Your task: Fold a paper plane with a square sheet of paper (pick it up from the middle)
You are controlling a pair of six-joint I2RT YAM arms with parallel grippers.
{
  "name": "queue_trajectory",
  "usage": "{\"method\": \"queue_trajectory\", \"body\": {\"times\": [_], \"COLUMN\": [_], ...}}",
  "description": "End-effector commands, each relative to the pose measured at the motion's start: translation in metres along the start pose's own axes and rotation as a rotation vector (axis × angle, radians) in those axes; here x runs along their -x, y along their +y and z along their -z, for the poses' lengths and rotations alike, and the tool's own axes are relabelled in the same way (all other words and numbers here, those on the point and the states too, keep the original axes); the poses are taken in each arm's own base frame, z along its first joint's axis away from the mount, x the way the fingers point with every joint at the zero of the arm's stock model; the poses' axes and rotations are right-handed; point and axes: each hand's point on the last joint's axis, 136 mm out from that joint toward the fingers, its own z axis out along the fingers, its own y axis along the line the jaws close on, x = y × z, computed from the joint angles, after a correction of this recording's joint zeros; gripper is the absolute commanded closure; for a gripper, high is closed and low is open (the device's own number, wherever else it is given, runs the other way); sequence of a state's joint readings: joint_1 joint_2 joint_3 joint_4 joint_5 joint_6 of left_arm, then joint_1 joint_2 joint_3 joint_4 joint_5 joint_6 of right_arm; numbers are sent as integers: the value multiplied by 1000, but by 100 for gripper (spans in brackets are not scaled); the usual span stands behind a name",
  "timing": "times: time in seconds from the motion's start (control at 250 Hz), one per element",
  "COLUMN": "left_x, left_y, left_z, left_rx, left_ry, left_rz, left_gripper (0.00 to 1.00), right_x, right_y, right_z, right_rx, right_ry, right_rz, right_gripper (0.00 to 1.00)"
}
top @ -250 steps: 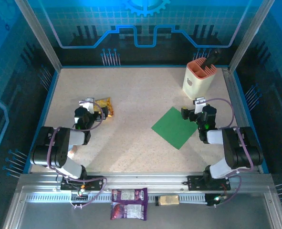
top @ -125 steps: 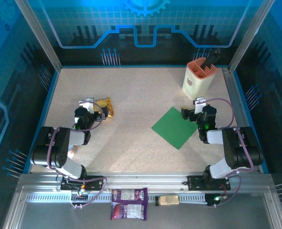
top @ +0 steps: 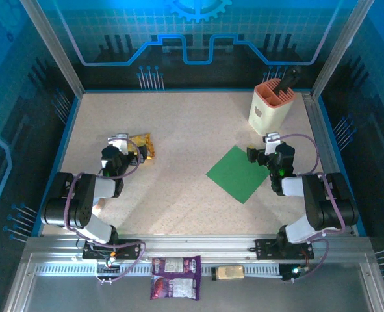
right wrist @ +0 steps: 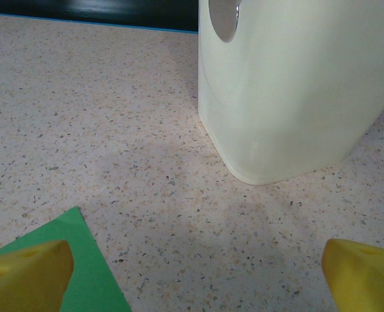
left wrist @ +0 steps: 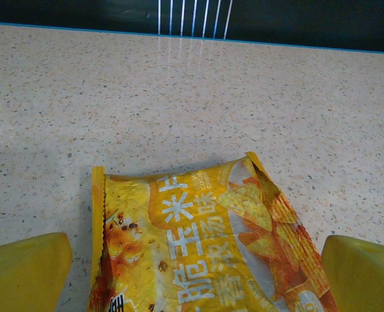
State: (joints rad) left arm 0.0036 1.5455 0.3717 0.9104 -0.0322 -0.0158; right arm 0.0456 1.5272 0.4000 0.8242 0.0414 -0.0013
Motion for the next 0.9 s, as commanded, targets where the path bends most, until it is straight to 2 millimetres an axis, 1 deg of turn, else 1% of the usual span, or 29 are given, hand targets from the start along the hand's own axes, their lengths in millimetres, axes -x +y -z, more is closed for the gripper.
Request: {"method": "queue_trajectory", "body": {"times": [0.0,0.088,0.176,0.22,0.272,0.356,0.368,0.38,0.388,0.412,0.463,0.515,0.551,0.603,0.671,0.755,0.791,0.895], "left_x": [10,25,42,51,64,84,87,89,91,96,104,110,112,113,112,108,106,98], "left_y": [5,13,13,13,15,5,3,0,-1,-5,-14,-29,-41,-59,-75,-84,-88,-100], "left_z": [0,8,14,19,25,34,36,37,38,40,43,45,46,46,46,42,41,34], "left_rx": [40,93,111,119,142,100,93,84,79,65,27,-39,-104,-199,-276,-300,-309,-321], "left_ry": [-31,-24,-6,-5,-6,18,26,36,41,57,97,140,171,208,245,277,292,341], "left_rz": [-10,11,14,38,130,254,269,285,296,326,389,443,472,503,546,577,581,578], "left_gripper": [0,0,0,0,0,0,0,0,0,0,0,0,0,0,0,0,0,0], "right_x": [15,27,42,50,53,60,59,54,60,64,66,65,63,55,40,22,13,-11], "right_y": [-1,-8,-13,-17,-18,-5,-2,1,3,11,26,40,50,62,78,100,105,116], "right_z": [-2,5,12,14,17,21,22,23,23,25,30,36,40,44,46,47,47,47], "right_rx": [-15,-58,-101,-131,-139,-85,-74,-63,-52,-19,42,90,121,148,157,188,168,119], "right_ry": [-43,-36,21,64,144,285,306,333,331,349,379,413,442,489,556,633,663,717], "right_rz": [11,-2,-4,-52,-148,-246,-259,-268,-275,-295,-332,-374,-404,-453,-512,-557,-568,-598], "right_gripper": [1,1,1,1,1,1,1,1,1,1,1,1,0,9,13,20,22,31]}}
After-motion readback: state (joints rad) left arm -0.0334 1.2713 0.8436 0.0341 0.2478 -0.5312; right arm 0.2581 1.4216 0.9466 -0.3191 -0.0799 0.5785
